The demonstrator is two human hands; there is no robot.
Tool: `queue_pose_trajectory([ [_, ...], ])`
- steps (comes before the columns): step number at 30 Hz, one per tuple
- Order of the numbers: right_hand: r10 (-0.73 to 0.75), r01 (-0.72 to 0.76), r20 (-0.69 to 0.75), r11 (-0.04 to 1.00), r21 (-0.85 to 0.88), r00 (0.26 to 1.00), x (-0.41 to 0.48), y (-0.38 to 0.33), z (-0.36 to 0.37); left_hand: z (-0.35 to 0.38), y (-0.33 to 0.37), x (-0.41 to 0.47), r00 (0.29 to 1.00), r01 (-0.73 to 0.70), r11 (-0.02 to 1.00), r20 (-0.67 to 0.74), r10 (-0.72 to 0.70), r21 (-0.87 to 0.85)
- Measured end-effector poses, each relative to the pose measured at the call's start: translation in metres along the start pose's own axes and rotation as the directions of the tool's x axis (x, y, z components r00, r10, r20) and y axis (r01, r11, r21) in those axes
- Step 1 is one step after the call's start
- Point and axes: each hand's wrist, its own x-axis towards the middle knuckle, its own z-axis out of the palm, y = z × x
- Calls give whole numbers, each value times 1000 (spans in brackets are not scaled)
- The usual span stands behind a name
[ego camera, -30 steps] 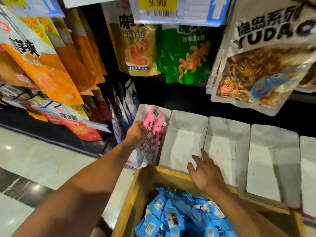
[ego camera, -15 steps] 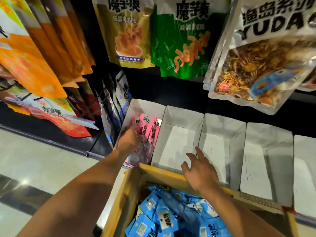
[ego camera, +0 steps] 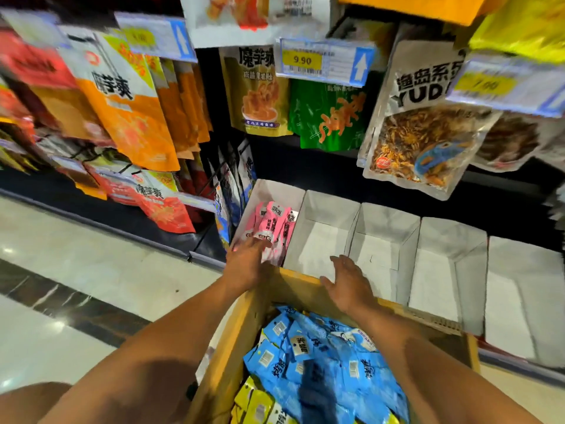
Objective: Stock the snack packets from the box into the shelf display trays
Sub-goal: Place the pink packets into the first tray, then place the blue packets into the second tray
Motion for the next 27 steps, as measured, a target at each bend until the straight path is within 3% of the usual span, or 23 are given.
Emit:
queue_pose_trajectory([
  [6, -65, 66, 21, 995, -78, 998, -81, -4, -9, -19, 39, -100, 989, -136, 986, 64, 131, 96],
  [14, -62, 67, 54, 992, -105, 997, -179, 34, 24, 32, 57, -217, 979, -146, 987, 157, 134, 69],
  [21, 22, 18, 301, 991, -132, 953, -226, 66, 79, 85, 54, -283, 946, -64, 995, 323, 36, 76],
  [27, -51, 99, 449, 992, -84, 892, -234, 55, 117, 91, 57, -289, 916, 32, 997, 398, -55, 65],
])
